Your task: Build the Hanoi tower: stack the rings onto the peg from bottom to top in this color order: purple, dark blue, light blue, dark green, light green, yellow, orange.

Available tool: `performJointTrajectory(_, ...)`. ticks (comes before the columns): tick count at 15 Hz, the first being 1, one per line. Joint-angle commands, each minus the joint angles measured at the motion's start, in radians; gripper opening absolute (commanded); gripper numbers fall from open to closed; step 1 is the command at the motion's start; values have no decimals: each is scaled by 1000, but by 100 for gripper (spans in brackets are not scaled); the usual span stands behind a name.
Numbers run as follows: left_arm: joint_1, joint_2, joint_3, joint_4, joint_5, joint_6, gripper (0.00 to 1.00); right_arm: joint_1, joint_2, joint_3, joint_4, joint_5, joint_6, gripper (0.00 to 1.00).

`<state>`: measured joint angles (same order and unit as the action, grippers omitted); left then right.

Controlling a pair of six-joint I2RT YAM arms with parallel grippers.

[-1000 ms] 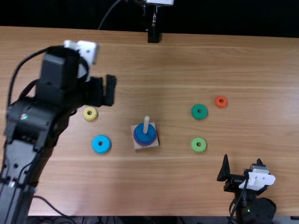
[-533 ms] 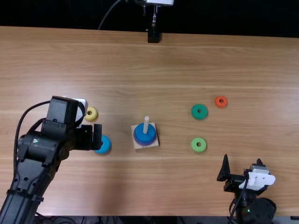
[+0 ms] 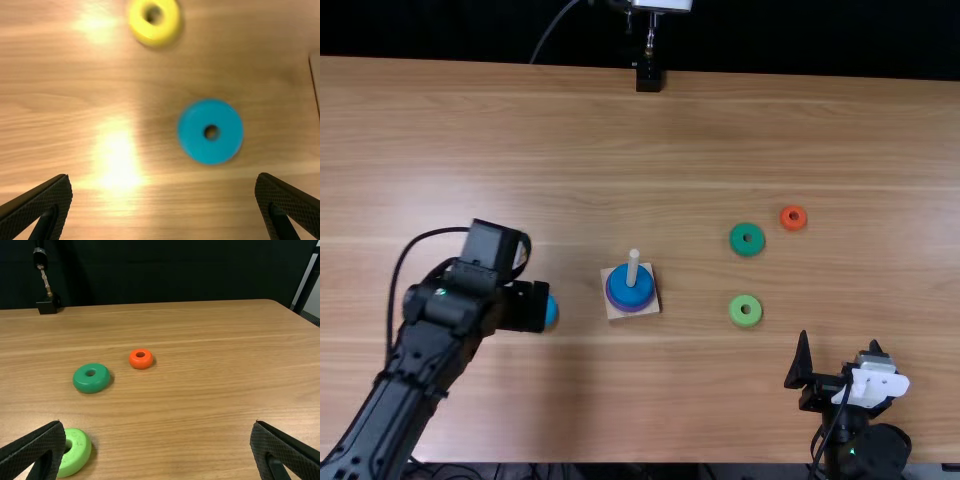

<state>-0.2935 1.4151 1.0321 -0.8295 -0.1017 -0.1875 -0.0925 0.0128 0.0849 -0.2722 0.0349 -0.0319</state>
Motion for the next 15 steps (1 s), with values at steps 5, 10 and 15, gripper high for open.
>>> performJointTrajectory(5,-44,137,-4,12,39,16,100,-7,-13,-71,-68,9,-5,100)
performJointTrajectory(10,-65,209,-4,99,91,18,100,-7,-13,-71,-68,9,-5,100)
performJointTrajectory(15,-65,258,-9,104,91,18,100,-7,-13,-71,-68,9,-5,100)
